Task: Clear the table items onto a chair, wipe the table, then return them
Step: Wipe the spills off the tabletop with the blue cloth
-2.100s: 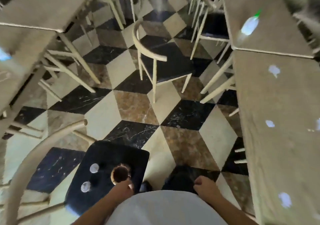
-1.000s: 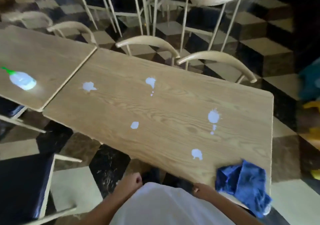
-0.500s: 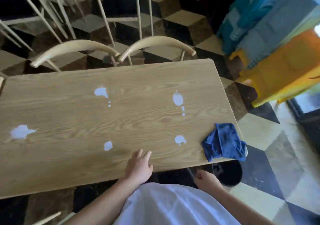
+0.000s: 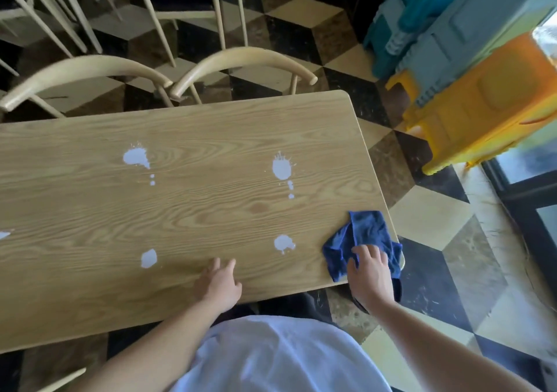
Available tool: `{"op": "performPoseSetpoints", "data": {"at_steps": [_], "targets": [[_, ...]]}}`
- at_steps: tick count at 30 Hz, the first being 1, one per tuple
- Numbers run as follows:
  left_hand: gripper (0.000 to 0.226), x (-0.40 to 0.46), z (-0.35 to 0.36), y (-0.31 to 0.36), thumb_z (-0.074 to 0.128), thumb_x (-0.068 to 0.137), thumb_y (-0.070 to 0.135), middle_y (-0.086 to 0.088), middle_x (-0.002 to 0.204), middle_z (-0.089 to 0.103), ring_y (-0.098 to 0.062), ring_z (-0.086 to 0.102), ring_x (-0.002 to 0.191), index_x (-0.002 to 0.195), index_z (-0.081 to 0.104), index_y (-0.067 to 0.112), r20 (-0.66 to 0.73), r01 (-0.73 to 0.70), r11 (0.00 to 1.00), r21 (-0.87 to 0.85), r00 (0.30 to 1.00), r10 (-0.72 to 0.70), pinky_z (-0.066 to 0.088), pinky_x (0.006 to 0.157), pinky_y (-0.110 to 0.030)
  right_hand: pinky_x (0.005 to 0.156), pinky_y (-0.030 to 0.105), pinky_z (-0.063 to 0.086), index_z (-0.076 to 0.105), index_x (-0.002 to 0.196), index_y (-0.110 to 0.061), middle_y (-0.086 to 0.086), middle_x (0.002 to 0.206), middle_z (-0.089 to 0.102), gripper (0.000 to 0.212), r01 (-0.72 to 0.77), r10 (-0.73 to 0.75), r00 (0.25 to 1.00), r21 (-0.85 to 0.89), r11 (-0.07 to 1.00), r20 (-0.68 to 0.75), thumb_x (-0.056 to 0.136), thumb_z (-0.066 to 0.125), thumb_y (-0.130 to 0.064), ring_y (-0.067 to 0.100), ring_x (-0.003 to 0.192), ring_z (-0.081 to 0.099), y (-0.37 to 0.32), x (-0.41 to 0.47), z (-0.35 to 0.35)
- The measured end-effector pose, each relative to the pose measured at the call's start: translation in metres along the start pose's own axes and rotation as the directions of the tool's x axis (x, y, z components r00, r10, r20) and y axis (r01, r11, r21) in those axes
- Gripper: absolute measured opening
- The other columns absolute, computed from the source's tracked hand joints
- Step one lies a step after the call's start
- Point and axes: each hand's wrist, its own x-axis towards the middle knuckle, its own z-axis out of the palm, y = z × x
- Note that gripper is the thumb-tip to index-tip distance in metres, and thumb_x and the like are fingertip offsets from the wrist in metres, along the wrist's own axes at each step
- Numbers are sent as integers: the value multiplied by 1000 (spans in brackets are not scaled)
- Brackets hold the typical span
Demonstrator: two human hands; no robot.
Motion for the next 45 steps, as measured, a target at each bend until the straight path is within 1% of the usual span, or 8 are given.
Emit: {"op": "performPoseSetpoints", "data": {"at_steps": [3, 8, 13, 18, 32, 37, 41, 45], "targets": [[66, 12, -5, 19, 50, 92, 40, -9, 165, 3, -32, 12, 152, 153, 23, 35, -39, 53, 997, -48, 998, -54, 36, 113, -47, 102, 40, 41, 57, 122, -16, 5, 132, 54, 30, 66, -67, 996, -33, 997, -51, 94, 52, -25, 30, 126, 43, 12, 41, -5], [64, 26, -17, 66, 45, 96, 43, -1, 166, 3, -34, 13, 150, 154, 18, 40, -154, 34, 999, 14, 988, -31, 37, 110, -46, 123, 41, 18, 26, 155, -24, 2, 164, 20, 58, 114, -106, 992, -128, 985, 69, 100, 41, -38, 22, 152, 11, 31, 76, 3], [65, 39, -14, 87, 44, 96, 40, -5, 166, 5, -35, 11, 151, 155, 16, 37, -238, 22, 1000, 6, 971, -20, 32, 116, -47, 125, 40, 7, 16, 158, -27, 3, 166, 11, 60, 145, -138, 989, -139, 980, 58, 102, 34, -42, 20, 153, 1, 40, 79, 20], [62, 53, 2, 88, 48, 96, 36, -6, 166, 8, -33, 12, 152, 154, 25, 35, -398, -30, 1000, 9, 917, 31, 22, 119, -55, 124, 43, 8, 21, 157, -24, 7, 164, 19, 63, 176, -181, 983, -170, 970, -14, 99, 26, -46, 21, 153, 6, 49, 78, 34], [62, 64, 16, 85, 49, 97, 33, -9, 166, 6, -36, 7, 153, 154, 25, 36, -461, -66, 995, 80, 882, 96, 21, 117, -60, 124, 45, 5, 17, 158, -28, 6, 165, 13, 64, 161, -168, 985, -182, 970, -28, 98, 33, -43, 20, 154, 1, 45, 90, 42], [55, 90, -4, 94, 43, 95, 25, -8, 164, 20, -30, 16, 152, 149, 38, 30, -588, -223, 970, 96, 774, 236, 21, 117, -57, 124, 46, 6, 18, 158, -29, 4, 166, 13, 63, 172, -185, 981, -177, 969, -62, 97, 31, -42, 20, 154, 1, 35, 119, 41], [56, 135, -36, 110, 45, 93, 24, -10, 163, 24, -32, 20, 150, 149, 40, 27, -680, -219, 975, 47, 707, 191, 23, 116, -56, 124, 45, 5, 18, 158, -29, 5, 166, 12, 62, 193, -212, 973, -179, 965, -95, 98, 29, -42, 20, 154, 0, 20, 155, 36], [63, 169, -65, 118, 53, 93, 22, -8, 166, 13, -34, 12, 152, 152, 32, 31, -689, -140, 990, 13, 716, 110, 21, 114, -59, 124, 45, 6, 18, 157, -30, 6, 166, 12, 62, 211, -238, 963, -192, 958, -127, 98, 28, -41, 20, 154, 1, 1, 197, 31]]}}
